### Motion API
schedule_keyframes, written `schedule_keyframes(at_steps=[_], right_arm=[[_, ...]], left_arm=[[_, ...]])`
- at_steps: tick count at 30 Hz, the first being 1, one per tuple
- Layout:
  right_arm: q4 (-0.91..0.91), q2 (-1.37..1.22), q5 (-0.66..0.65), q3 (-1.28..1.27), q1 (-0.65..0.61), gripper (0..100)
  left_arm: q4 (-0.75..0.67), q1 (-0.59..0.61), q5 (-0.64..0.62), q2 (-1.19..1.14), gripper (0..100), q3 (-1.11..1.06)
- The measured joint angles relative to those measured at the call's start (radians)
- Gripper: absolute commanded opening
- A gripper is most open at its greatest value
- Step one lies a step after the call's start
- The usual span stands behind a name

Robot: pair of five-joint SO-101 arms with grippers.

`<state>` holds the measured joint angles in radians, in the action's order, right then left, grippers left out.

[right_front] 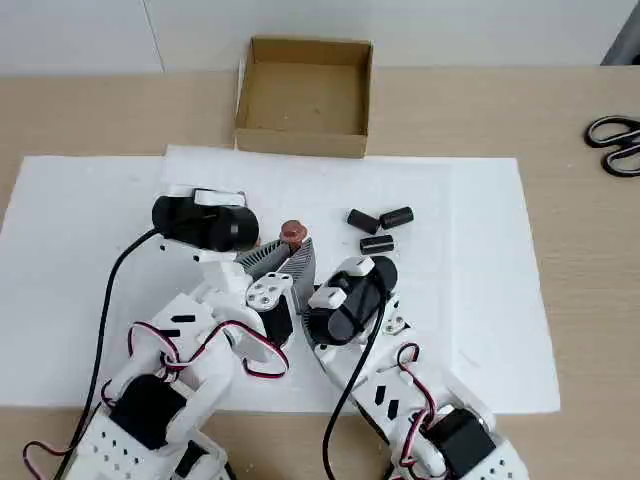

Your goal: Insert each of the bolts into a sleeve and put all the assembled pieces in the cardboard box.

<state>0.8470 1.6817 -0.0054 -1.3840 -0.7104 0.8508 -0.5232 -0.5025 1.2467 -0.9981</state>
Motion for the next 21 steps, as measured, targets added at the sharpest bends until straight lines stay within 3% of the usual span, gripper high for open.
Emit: schedule_keyframes(at_steps=[21], right_arm=[[0.000,0.000,0.000,0.000,0.002,0.4]], left_arm=[[-0.028,0.002,-0.049,-0.008,0,-0.002]])
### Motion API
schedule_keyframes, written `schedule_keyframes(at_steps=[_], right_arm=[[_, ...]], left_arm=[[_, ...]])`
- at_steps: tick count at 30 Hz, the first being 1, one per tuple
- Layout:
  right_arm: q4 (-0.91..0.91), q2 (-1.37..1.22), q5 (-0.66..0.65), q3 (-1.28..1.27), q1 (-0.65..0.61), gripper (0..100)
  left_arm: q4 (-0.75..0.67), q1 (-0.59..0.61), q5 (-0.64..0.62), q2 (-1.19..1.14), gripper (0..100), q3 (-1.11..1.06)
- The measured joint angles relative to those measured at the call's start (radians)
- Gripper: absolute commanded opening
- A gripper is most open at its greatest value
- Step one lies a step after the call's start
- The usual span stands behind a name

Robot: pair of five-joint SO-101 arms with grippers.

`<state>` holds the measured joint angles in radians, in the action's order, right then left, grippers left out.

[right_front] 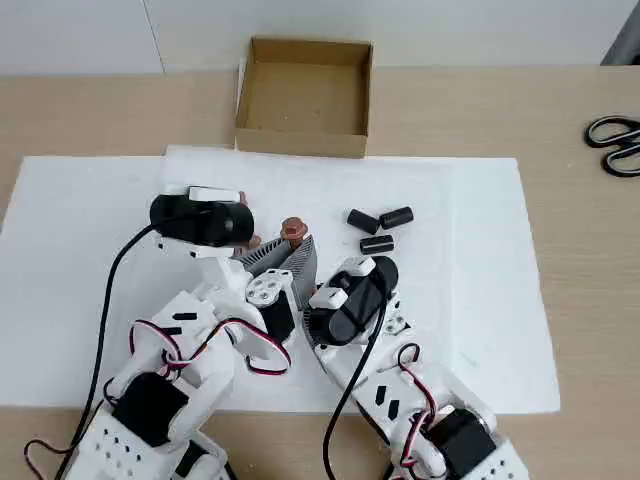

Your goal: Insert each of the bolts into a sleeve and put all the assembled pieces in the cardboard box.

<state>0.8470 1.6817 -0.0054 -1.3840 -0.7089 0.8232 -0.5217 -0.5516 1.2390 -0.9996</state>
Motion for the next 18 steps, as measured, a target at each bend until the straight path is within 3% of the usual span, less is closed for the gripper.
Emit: schedule_keyframes(at_steps=[18], right_arm=[[0.000,-0.002,0.000,-0.002,-0.002,0.4]], left_arm=[[0.000,0.000,0.020,0.009,0,-0.031]])
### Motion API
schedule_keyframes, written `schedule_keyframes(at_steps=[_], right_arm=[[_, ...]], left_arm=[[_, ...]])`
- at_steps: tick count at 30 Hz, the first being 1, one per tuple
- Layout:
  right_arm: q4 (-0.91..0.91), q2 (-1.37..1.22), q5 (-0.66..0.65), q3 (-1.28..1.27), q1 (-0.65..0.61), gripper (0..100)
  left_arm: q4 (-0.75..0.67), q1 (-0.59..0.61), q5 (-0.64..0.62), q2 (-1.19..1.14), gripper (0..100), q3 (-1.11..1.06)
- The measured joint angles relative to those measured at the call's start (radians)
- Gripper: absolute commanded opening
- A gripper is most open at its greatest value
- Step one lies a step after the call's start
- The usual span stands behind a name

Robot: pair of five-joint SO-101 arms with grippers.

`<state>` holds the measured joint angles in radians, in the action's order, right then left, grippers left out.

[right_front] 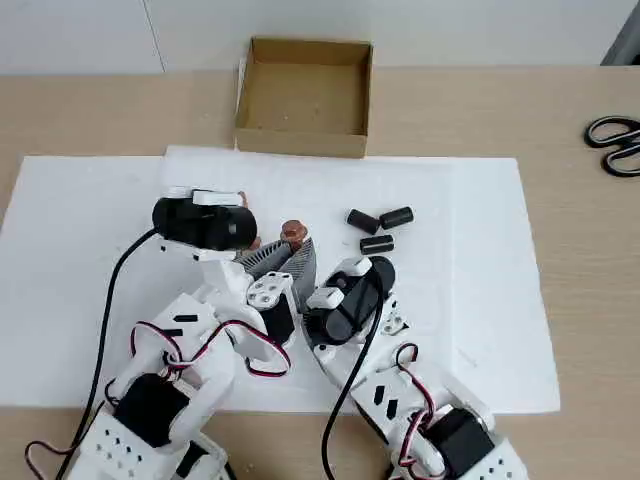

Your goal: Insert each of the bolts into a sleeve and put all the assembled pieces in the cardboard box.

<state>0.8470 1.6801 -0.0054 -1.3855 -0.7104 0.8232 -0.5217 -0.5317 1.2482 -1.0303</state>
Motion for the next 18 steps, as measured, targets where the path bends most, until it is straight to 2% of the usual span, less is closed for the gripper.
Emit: schedule_keyframes(at_steps=[18], right_arm=[[-0.002,0.003,0.000,0.003,0.000,0.4]], left_arm=[[-0.032,-0.005,0.002,-0.011,0,-0.006]])
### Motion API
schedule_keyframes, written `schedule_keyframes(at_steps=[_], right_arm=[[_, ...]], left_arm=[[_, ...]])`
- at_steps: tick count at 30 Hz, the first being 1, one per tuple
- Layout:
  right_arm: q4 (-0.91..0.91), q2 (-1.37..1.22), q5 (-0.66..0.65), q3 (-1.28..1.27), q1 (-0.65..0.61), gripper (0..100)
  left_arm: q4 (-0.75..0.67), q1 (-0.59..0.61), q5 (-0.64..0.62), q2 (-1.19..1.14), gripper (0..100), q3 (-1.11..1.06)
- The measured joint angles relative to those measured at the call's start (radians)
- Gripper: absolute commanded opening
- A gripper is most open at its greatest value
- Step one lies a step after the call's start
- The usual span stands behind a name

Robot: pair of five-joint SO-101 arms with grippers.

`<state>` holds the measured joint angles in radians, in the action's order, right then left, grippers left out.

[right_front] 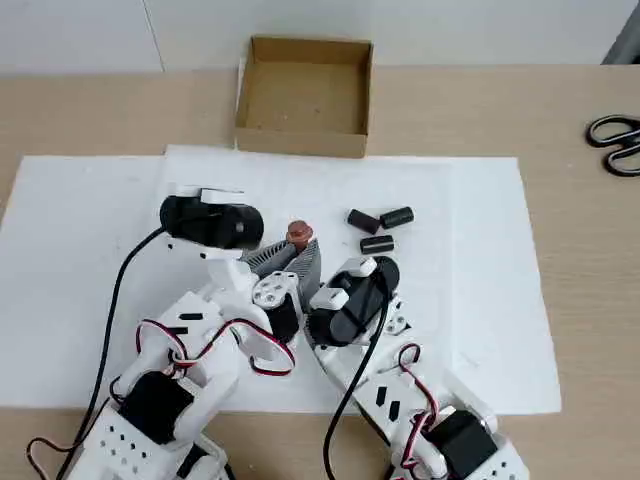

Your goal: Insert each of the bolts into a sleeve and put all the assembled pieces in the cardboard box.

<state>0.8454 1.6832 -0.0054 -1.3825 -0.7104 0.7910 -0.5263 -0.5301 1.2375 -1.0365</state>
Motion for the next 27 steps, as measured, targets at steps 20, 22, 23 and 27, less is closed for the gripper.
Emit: schedule_keyframes(at_steps=[20,22,23,27], right_arm=[[0.000,-0.002,0.000,-0.002,-0.002,0.4],[0.000,-0.003,0.000,-0.002,-0.002,0.4],[0.000,-0.003,0.000,-0.002,-0.002,0.4],[0.000,-0.003,0.000,-0.002,-0.002,0.4]], left_arm=[[0.167,-0.009,0.095,0.008,0,0.003],[0.183,-0.009,0.100,0.008,0,0.003],[0.186,-0.009,0.100,0.008,0,0.003],[0.189,-0.009,0.100,0.008,0,0.003]])
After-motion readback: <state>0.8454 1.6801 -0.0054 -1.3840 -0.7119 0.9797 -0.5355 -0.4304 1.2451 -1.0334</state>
